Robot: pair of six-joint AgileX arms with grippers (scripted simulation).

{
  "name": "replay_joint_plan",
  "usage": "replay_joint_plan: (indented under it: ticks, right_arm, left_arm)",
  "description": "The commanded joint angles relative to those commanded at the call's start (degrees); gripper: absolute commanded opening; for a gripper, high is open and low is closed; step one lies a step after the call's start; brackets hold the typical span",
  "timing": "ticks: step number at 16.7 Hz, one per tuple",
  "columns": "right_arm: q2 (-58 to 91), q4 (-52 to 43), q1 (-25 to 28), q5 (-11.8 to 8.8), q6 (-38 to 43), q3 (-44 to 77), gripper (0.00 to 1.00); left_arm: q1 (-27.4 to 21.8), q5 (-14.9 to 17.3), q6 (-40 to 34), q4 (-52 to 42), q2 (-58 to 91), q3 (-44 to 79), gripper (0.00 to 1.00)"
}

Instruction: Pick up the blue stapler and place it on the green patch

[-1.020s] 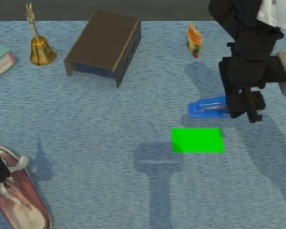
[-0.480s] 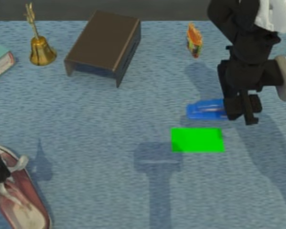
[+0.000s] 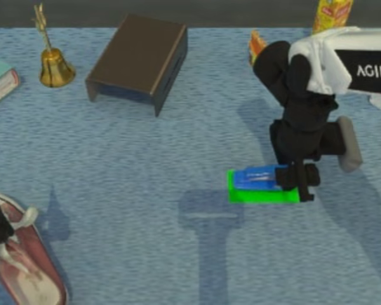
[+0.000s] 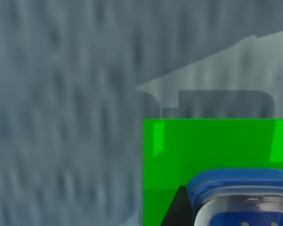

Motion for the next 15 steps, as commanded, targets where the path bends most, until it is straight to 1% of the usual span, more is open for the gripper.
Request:
replay_joint_plan:
  ticks: [4, 15]
  right_arm:
    - [0.09, 0.16, 0.03, 0.00, 0.04, -0.11, 0.00]
    - [0.09, 0.16, 0.03, 0.00, 0.04, -0.11, 0.83]
  left_arm:
    - [0.00, 0.00, 0.00, 0.00, 0.00, 0.00, 1.00]
    - [0.00, 0.00, 0.00, 0.00, 0.00, 0.00, 1.00]
